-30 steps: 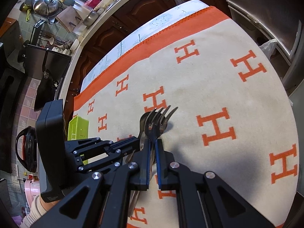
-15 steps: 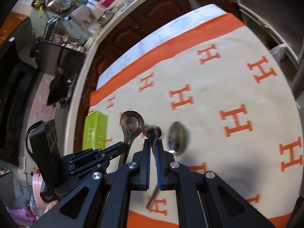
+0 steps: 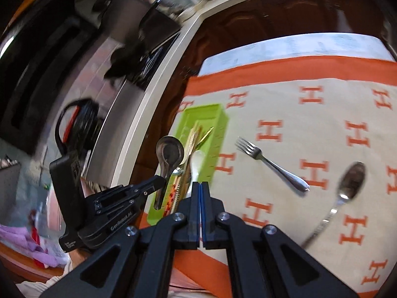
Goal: Organize utensils
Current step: 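Carry the silver spoon with the left tool into the green tray and release, then regrasp the silver fork with the right tool and lower it into the green tray, then open the right tool and move it toward the last silver spoon, then grasp the last silver spoon by its handle with the right tool, then carry the silver spoon into the green tray with the right tool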
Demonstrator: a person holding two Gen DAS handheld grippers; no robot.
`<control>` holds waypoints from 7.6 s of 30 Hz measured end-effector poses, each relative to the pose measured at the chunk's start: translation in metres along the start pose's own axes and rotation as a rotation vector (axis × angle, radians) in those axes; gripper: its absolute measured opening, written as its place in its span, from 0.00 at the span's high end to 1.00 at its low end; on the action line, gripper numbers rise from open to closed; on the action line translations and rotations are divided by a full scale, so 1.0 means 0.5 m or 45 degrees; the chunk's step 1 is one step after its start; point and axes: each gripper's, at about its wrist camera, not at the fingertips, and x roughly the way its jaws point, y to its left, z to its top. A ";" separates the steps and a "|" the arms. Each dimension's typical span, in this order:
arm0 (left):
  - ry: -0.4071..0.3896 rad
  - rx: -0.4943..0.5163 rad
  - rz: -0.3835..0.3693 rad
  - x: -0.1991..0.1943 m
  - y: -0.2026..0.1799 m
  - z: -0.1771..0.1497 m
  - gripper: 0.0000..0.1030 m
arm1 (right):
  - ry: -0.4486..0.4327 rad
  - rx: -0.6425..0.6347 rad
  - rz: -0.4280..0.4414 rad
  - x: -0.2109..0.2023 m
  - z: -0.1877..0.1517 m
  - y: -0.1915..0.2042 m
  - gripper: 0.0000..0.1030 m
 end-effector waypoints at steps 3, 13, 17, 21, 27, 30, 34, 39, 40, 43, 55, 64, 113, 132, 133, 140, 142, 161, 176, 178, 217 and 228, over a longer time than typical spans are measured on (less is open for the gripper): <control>0.036 -0.043 0.051 0.017 0.053 -0.018 1.00 | 0.032 -0.008 -0.019 0.039 0.008 0.019 1.00; 0.106 -0.098 0.089 0.097 0.118 -0.052 0.89 | 0.112 0.008 -0.199 0.124 0.030 -0.017 0.99; 0.078 -0.101 0.050 0.100 0.111 -0.053 0.56 | 0.137 0.007 -0.278 0.139 0.035 -0.042 0.98; 0.029 -0.089 0.055 0.083 0.103 -0.043 0.47 | 0.159 -0.001 -0.350 0.147 0.035 -0.065 0.85; 0.019 -0.117 0.035 0.076 0.098 -0.034 0.47 | 0.182 -0.088 -0.444 0.155 0.032 -0.082 0.73; 0.002 -0.121 0.031 0.074 0.095 -0.031 0.47 | 0.208 -0.115 -0.470 0.167 0.034 -0.092 0.73; -0.017 -0.123 0.041 0.074 0.090 -0.026 0.47 | 0.248 -0.176 -0.507 0.191 0.036 -0.102 0.73; -0.029 -0.123 0.034 0.082 0.081 -0.015 0.47 | 0.287 -0.237 -0.547 0.216 0.033 -0.109 0.73; -0.029 -0.123 0.031 0.084 0.080 -0.013 0.47 | 0.296 -0.254 -0.557 0.222 0.032 -0.109 0.73; -0.027 -0.123 0.019 0.091 0.075 -0.007 0.47 | 0.307 -0.310 -0.589 0.238 0.030 -0.107 0.73; 0.011 -0.141 0.003 0.123 0.080 -0.004 0.47 | 0.286 -0.373 -0.668 0.253 0.025 -0.099 0.96; 0.014 -0.139 0.006 0.116 0.094 -0.010 0.47 | 0.249 -0.112 -0.462 0.217 0.022 -0.111 0.96; -0.012 0.015 -0.104 0.000 -0.038 -0.013 0.30 | 0.057 0.184 -0.176 0.056 -0.054 -0.068 0.83; 0.216 0.229 -0.207 0.197 -0.320 -0.016 0.30 | 0.022 0.576 -0.178 -0.025 -0.142 -0.360 0.81; 0.225 0.229 -0.204 0.206 -0.321 -0.018 0.30 | 0.028 0.580 -0.173 -0.021 -0.144 -0.366 0.81; 0.281 0.213 -0.181 0.256 -0.317 -0.032 0.30 | 0.021 0.567 -0.148 0.002 -0.138 -0.377 0.81; 0.293 0.205 -0.179 0.263 -0.311 -0.034 0.30 | 0.009 0.535 -0.168 0.009 -0.132 -0.366 0.81; 0.272 0.118 -0.195 0.236 -0.240 -0.052 0.31 | -0.040 0.370 -0.332 0.011 -0.125 -0.297 0.98; 0.225 0.064 -0.221 0.186 -0.186 -0.074 0.30 | 0.021 0.194 -0.508 0.048 -0.119 -0.236 0.98; 0.223 0.060 -0.227 0.184 -0.184 -0.075 0.30 | 0.035 0.192 -0.561 0.055 -0.120 -0.236 0.96; 0.007 -0.081 0.038 0.028 0.092 -0.032 0.30 | 0.005 0.139 -0.168 0.094 0.002 0.033 0.98; 0.032 -0.106 0.122 0.042 0.174 -0.040 0.20 | 0.085 0.220 -0.255 0.274 0.042 0.066 0.98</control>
